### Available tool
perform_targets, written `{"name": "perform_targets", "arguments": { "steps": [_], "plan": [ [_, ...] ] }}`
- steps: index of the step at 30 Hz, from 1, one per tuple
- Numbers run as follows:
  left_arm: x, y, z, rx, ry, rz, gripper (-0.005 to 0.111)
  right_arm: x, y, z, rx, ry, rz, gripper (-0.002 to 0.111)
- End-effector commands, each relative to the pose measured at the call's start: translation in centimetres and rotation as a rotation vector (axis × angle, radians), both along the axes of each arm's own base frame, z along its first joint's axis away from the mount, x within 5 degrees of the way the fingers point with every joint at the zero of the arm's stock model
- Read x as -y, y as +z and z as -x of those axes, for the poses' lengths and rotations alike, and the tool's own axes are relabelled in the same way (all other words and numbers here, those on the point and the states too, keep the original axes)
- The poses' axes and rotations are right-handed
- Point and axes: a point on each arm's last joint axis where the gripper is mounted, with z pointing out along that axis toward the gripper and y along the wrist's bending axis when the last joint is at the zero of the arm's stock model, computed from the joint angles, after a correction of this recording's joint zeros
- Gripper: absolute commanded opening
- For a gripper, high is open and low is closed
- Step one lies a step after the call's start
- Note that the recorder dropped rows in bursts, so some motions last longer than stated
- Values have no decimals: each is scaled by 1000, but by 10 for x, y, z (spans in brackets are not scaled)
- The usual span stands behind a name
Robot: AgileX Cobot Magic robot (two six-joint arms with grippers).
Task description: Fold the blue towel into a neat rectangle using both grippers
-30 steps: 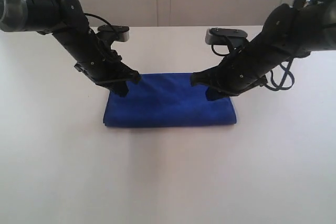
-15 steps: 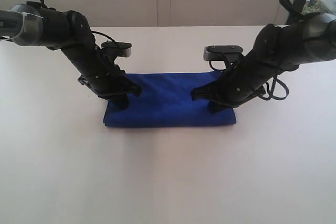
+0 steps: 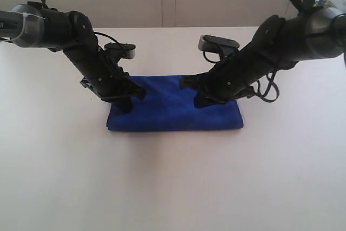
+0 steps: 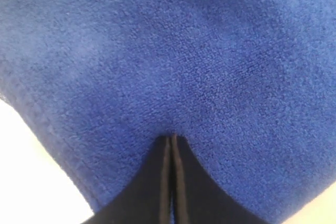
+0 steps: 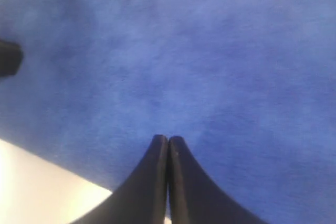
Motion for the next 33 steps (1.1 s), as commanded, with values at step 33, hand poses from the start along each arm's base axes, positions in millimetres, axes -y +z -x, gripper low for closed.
{"name": "perform_targets", "arguments": {
  "steps": [33],
  "plan": [
    [0, -2, 1, -21, 1, 2, 0, -40, -40, -6, -83, 81, -109, 0]
  ]
}}
